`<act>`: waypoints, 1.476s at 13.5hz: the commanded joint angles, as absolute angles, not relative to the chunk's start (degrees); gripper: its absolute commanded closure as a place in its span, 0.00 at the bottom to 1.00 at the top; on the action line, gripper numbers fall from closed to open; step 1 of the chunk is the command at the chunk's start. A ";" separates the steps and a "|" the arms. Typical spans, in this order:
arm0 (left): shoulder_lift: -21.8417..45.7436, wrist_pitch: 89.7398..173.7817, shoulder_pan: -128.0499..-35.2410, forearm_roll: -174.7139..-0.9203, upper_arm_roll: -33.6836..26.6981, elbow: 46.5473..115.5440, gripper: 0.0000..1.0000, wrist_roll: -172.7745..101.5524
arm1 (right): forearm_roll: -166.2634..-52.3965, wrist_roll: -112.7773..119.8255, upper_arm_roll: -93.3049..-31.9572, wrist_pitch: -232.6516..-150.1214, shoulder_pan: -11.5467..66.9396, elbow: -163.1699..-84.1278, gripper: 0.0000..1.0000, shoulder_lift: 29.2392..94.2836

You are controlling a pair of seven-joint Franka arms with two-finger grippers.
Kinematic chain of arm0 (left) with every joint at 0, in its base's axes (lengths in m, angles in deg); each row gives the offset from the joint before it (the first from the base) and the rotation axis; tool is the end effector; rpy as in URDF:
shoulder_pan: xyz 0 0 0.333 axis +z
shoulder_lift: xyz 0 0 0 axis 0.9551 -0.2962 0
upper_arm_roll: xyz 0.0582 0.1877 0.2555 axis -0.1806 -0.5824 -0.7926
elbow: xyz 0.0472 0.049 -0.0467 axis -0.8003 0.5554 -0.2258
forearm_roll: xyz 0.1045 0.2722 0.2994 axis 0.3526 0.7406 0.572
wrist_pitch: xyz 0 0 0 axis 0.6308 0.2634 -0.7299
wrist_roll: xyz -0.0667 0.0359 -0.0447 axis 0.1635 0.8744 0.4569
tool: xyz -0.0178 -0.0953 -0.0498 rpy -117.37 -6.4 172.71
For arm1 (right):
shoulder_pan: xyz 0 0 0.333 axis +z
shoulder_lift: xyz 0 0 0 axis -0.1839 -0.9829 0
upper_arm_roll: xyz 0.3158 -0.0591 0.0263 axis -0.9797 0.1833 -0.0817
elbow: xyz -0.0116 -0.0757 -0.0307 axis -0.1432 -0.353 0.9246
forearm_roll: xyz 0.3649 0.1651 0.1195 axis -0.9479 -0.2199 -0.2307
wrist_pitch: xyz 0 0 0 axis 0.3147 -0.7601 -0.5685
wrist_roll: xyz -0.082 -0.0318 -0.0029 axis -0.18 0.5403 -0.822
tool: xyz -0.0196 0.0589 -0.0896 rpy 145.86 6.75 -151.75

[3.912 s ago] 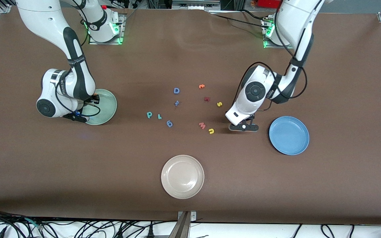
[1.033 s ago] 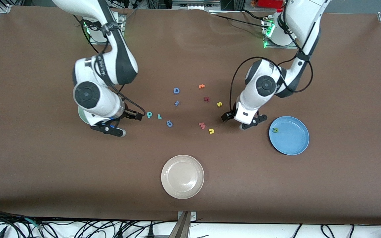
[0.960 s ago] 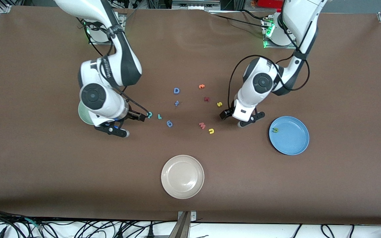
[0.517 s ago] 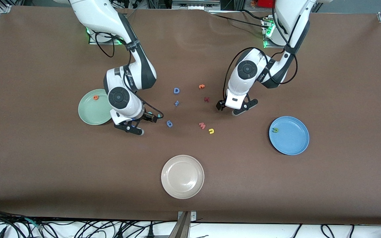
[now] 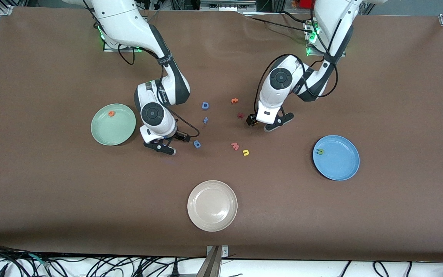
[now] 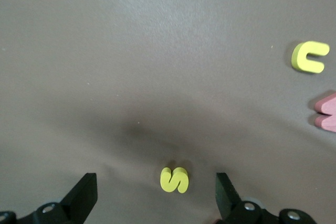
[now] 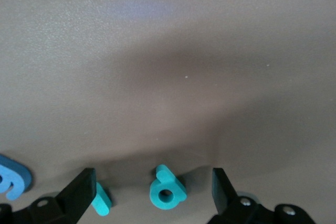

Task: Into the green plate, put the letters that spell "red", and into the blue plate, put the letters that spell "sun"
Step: 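Reach the right gripper to the teal d while the left gripper reaches the yellow s, then grasp the teal d with the right gripper while the left gripper grasps the s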

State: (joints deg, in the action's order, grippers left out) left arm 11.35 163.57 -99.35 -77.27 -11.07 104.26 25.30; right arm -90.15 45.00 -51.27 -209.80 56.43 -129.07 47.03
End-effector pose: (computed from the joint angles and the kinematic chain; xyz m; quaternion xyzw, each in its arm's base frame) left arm 0.4656 -0.3574 0.1725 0.9657 0.2576 -0.0256 0.0222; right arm 0.5666 0.3291 0.1554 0.9866 -0.1532 -0.0531 0.0181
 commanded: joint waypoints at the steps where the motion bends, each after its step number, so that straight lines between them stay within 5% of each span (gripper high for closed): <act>1: 9.62 164.63 -99.84 -74.09 -11.18 103.50 0.01 27.20 | -91.12 45.38 -51.21 -209.36 56.65 -130.45 0.02 48.40; 4: 8.83 164.63 -100.02 -73.90 -11.18 103.24 0.01 27.28 | -91.20 45.38 -51.03 -207.43 56.48 -130.62 0.04 49.36; 6: 8.48 164.63 -100.19 -73.90 -11.18 103.06 0.09 27.28 | -91.38 45.12 -50.94 -207.34 56.22 -131.50 0.05 50.15; 8: 8.48 164.63 -100.46 -73.90 -11.18 103.06 0.31 27.63 | -91.47 45.12 -50.85 -207.34 56.04 -131.85 0.05 50.77; 10: 8.48 164.63 -101.33 -73.90 -11.18 103.06 0.63 27.72 | -91.91 44.86 -50.85 -207.95 56.04 -133.69 0.05 51.12; 11: 8.39 164.63 -101.51 -73.90 -11.18 103.06 0.69 28.07 | -91.99 44.85 -50.85 -208.65 56.12 -134.48 0.05 51.21; 15: 8.31 165.50 -101.42 -73.99 -11.18 102.10 0.86 28.69 | -96.73 42.40 -50.85 -210.59 56.04 -135.37 0.21 51.04; 20: 10.05 163.15 -100.46 -73.99 -11.44 101.13 0.89 27.12 | -97.45 41.60 -50.85 -210.42 56.04 -135.37 0.45 51.04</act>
